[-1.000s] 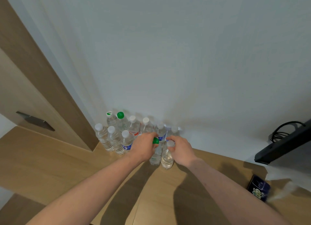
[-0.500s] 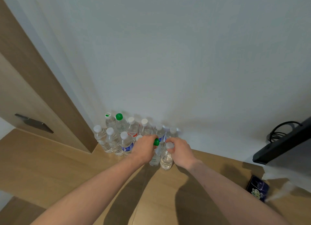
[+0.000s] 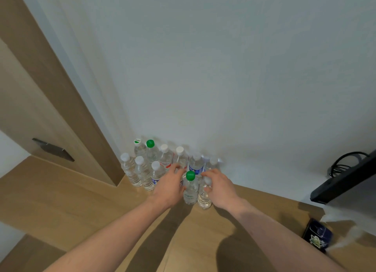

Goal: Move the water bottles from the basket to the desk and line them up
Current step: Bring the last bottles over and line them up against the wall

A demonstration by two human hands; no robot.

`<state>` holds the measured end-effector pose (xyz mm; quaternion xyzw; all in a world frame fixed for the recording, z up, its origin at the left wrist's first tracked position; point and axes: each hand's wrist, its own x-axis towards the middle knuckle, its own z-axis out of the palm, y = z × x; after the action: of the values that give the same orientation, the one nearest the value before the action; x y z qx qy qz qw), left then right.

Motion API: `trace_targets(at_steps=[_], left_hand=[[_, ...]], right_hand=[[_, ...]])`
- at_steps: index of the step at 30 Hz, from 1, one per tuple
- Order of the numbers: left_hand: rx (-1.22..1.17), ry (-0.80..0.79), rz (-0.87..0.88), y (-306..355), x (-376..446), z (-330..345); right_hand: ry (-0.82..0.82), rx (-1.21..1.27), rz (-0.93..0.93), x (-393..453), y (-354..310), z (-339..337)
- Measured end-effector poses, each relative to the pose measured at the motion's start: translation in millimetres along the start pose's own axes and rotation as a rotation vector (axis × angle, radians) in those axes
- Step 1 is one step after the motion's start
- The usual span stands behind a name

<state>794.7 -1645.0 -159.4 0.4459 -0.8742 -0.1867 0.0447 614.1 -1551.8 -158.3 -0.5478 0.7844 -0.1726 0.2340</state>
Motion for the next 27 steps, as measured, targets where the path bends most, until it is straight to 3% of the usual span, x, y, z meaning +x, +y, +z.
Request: trace_targets(at_steps=[10, 13, 17, 20, 27], left_hand=[[-0.017, 0.007, 0.006, -5.8, -18.3, -4.9], [0.101, 0.046, -0.034, -31.2, -17.6, -24.2], [0.340, -0.145, -0.056, -64.4, -11.4, -34.5], [0.363, -0.267, -0.061, -78.1, -7.2, -29.3], [0.314, -0.258, -0.011, -81.9, -9.3, -45.9]], right_hand=[[-0.012, -0.160, -0.102, -10.2, -29.4, 12.7], [-0.048, -0.235, -0.094, -10.1, -39.4, 17.8], [-0.061, -0.320, -0.053, -10.3, -47.2, 24.2], [-0.063, -0.341, -0.007, -14.2, -57.6, 24.2], [-0.055, -0.274, 0.112, -21.1, -80.4, 28.4]])
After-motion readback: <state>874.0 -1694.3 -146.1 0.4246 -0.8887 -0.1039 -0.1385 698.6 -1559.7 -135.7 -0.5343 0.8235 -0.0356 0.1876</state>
